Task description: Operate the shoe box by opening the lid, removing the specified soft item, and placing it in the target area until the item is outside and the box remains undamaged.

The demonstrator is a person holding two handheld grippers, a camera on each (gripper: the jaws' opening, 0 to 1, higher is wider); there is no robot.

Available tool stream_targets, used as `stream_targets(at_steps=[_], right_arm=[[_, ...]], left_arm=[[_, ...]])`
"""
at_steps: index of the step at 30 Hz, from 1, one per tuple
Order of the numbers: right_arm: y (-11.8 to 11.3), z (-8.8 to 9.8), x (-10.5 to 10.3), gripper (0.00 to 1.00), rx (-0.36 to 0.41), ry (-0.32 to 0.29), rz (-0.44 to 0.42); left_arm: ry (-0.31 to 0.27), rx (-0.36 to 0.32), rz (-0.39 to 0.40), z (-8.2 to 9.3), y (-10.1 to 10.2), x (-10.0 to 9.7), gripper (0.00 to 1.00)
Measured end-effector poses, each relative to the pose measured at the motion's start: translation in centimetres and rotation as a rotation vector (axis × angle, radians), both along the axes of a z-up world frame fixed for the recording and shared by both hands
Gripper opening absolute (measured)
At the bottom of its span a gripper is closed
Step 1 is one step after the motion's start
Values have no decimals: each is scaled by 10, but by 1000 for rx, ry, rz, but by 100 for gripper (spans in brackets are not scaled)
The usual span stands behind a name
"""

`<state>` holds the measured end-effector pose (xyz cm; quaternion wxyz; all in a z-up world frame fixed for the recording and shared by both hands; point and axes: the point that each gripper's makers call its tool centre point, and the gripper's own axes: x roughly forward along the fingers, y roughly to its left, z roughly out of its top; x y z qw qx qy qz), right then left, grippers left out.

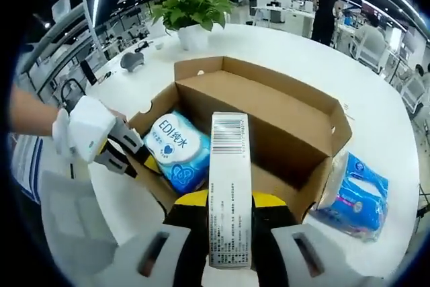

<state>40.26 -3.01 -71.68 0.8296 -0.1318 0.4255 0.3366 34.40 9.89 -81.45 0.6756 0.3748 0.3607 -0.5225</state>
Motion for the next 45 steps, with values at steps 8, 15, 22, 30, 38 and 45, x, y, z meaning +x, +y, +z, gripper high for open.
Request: stream_targets(at_steps=[8,15,22,30,38,45], right_arm=[[-2,22,-2,18,65,-35,-59],[-6,33,-11,18,99,-40,-95],[-11,36,-16,18,100,-51,-99],[-14,42,-20,18,116,-54,-123],[-25,45,-22,18,95,-71,-128],[-32,47,-23,18,79,-82,-126]], left_arm=[[2,-1,1,0,1,0,3],[2,-1,3,-1,1,1,3],[7,-1,7,-1,1,1,3],[8,0,9,-1,1,0,4],[7,0,7,-1,1,0,4],[6,0,8,-1,1,-1,4]])
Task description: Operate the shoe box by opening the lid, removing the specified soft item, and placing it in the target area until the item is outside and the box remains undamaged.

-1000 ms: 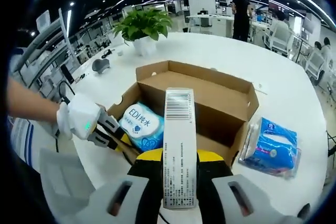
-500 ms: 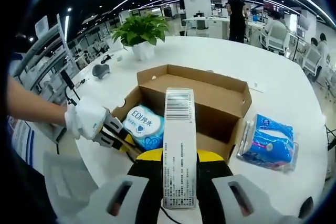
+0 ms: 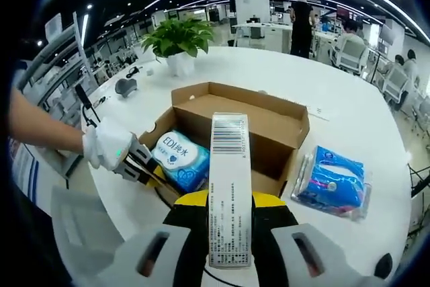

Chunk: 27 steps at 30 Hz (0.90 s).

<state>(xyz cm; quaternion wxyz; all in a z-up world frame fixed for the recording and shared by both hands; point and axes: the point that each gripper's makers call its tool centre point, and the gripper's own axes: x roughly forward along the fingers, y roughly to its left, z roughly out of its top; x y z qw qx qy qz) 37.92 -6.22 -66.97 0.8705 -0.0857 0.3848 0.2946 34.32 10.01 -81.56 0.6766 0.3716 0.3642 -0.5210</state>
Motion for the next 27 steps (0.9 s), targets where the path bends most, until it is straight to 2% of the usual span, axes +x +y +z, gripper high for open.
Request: stream_targets(at_steps=[7,13,27], right_arm=[[-12,1,-1,18,-31,-6,5],[-26,8,0,18,-16,-23,-35],[-60,12,-7,18,-64,-49,-93]], left_arm=[[-1,-1,-1,0,1,0,4],[0,-1,-1,0,1,1,4],[-2,0,-2,0,0,1,4]])
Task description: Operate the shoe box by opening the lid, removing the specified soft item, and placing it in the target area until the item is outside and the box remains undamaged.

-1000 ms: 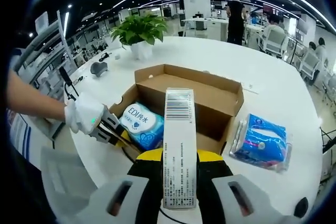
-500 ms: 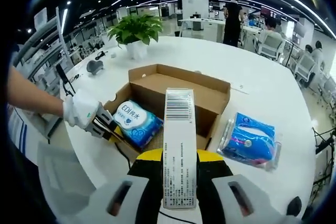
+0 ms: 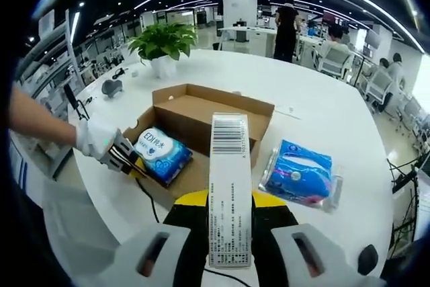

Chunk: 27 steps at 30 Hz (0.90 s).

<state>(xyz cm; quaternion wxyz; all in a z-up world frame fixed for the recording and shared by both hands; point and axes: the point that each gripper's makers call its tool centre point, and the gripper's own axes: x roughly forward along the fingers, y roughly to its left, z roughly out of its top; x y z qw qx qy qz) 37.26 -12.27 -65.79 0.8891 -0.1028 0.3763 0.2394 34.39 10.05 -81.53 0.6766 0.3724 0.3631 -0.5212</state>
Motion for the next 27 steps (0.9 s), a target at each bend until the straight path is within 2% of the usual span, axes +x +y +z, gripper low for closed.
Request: stream_targets(at_steps=[18,27], right_arm=[[-37,4,-9,18,-30,-12,-82],[-68,3,-11,18,-39,-10,-155]], left_arm=[[2,0,3,0,0,-1,4],[3,0,4,0,1,-1,4]])
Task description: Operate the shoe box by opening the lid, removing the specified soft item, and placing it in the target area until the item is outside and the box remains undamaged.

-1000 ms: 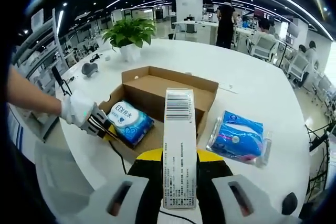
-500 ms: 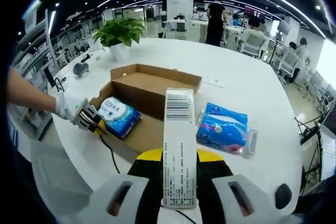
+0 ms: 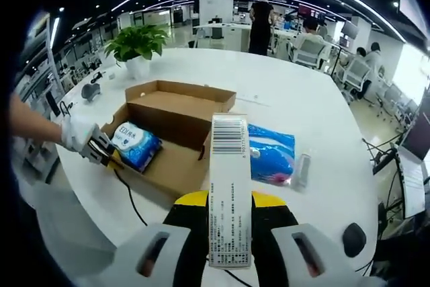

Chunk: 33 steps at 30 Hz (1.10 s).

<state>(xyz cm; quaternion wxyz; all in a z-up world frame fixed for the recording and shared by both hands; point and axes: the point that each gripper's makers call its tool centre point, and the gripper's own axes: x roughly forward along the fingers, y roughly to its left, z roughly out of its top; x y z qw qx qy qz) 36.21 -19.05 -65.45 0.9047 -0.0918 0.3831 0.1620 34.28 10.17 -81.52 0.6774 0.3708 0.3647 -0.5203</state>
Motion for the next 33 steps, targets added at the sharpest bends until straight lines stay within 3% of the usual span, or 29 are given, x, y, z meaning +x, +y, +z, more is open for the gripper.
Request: stream_targets(at_steps=[10,25,33], right_arm=[[-26,-1,0,18,-8,-12,-93],[-56,-3,-2,18,-53,-38,-145],[-76,-4,2,18,-115,-54,-153]], left_arm=[[6,0,7,0,0,0,4],[3,2,11,0,0,0,4],[4,2,6,0,-1,1,4]])
